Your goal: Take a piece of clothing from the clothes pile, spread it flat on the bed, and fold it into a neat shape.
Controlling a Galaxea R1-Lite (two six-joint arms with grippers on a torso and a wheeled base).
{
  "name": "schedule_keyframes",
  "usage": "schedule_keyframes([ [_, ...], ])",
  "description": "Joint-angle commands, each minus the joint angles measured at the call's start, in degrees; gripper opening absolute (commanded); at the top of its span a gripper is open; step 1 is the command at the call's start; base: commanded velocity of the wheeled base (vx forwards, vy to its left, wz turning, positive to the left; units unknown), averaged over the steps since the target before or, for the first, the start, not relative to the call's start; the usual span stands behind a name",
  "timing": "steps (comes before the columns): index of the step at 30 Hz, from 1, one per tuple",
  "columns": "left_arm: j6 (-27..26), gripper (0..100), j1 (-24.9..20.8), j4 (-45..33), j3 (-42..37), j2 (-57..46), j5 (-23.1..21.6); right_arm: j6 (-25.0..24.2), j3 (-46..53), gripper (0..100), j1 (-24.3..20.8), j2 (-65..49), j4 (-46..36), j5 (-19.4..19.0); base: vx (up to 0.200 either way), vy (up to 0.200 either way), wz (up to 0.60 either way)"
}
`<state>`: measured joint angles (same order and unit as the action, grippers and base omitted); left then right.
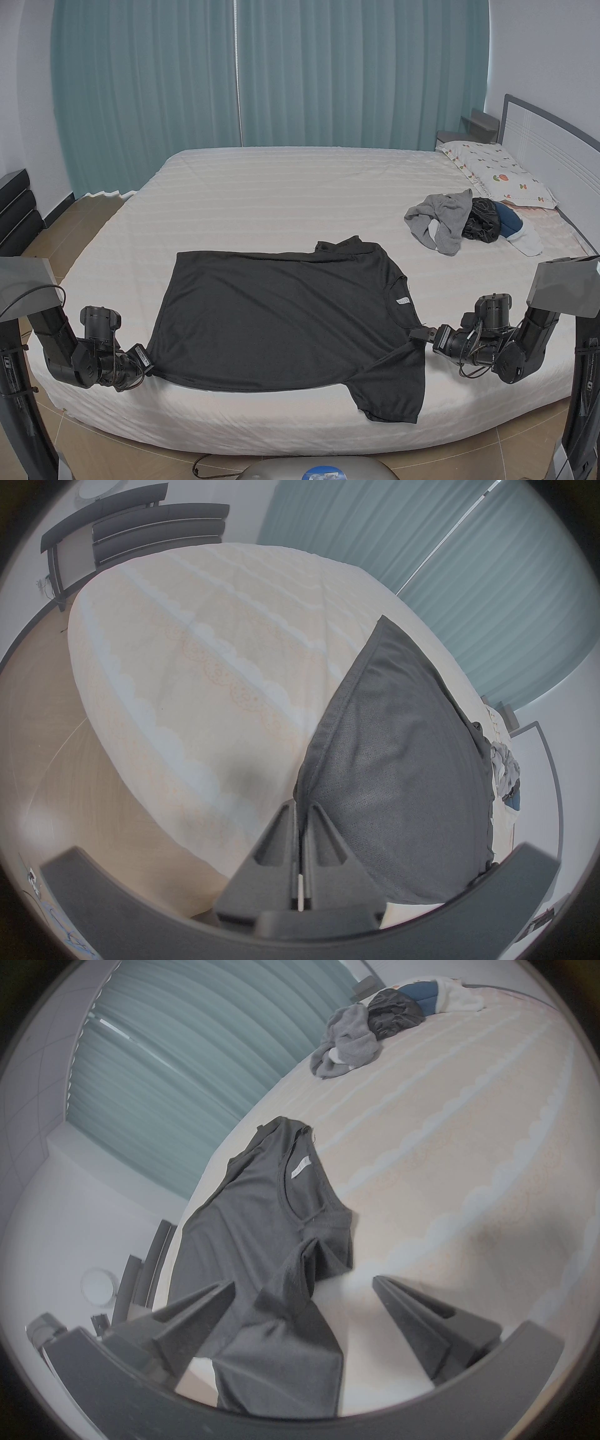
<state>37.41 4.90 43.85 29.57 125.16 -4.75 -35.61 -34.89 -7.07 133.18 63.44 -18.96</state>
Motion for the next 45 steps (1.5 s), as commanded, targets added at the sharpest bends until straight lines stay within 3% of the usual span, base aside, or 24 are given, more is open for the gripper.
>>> schedule_keyframes([
  [1, 0.03, 0, 0.02, 0.01, -0.04, 0.17, 0.01, 3.35, 3.95, 100, 1.45, -2.84, 0.37, -2.4, 0.0, 0.0, 0.0],
  [5, 0.03, 0, 0.11, 0.01, -0.13, 0.17, -0.08, 5.81, 8.35, 100, 1.27, -4.95, 2.3, -3.46, 0.0, 0.0, 0.0],
  [9, 0.03, 0, 0.11, 0.01, -0.13, 0.26, -0.34, 9.15, 13.44, 100, -0.93, -6.0, 3.97, -7.67, 0.0, 0.0, 0.0],
  [14, 0.03, 0, 0.02, 0.01, -0.57, 0.26, -0.43, 8.98, 13.97, 100, -3.74, -5.39, 2.57, -7.5, 0.0, 0.0, 0.0],
  [21, 0.03, 0, 0.02, 0.1, -0.57, 0.17, -0.43, 9.33, 13.71, 100, -4.27, -5.13, -0.69, -7.41, 0.0, 0.0, 0.0],
  [41, 0.03, 0, 0.02, 0.1, -0.57, 0.26, -0.52, 8.98, 11.33, 100, -4.97, -1.96, 0.37, -7.32, 0.0, 0.0, 0.0],
  [42, 0.03, 0, 0.02, 0.1, -0.57, 0.26, -0.52, 8.98, 11.33, 0, -4.97, -1.96, 0.37, -7.32, 0.0, 0.0, 0.0],
  [45, 0.03, 0, 0.02, 0.1, -0.57, 0.17, -0.52, 9.15, 11.51, 0, -4.88, -1.87, 0.9, -6.8, 0.0, 0.0, 0.0],
])
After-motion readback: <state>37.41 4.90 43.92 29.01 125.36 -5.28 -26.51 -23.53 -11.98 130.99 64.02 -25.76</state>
